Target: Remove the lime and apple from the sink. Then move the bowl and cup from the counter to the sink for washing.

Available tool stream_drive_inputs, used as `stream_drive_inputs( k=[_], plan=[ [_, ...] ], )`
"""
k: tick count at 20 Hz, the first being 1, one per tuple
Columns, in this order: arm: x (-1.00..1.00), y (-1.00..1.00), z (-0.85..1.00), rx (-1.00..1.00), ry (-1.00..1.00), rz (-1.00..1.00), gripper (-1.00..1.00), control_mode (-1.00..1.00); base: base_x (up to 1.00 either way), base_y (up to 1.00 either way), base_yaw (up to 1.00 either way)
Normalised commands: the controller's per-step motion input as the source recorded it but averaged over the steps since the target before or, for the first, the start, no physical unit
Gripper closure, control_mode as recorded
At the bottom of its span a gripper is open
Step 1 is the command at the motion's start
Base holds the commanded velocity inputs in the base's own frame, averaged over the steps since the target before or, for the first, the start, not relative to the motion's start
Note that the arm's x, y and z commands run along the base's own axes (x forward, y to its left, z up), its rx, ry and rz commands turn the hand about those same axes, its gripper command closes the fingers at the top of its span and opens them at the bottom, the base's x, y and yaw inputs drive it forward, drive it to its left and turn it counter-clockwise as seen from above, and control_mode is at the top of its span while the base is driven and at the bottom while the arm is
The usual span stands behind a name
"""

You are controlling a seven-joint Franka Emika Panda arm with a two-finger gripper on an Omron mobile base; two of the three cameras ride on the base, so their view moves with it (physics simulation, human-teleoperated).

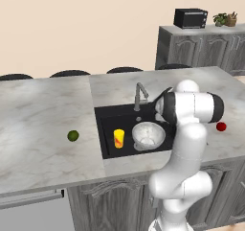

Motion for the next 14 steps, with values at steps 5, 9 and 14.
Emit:
stream_drive_inputs(
  k=[5, 9, 14],
  plan=[
    [-0.31, -0.07, 0.43, -0.09, -0.01, 0.11, -1.00, -1.00, 0.00, 0.00, 0.00],
    [-0.35, -0.01, 0.46, -0.12, -0.02, 0.10, -1.00, -1.00, 0.00, 0.00, 0.00],
    [-0.20, 0.00, 0.60, -0.12, 0.00, 0.06, -1.00, -1.00, 0.00, 0.00, 0.00]
  ],
)
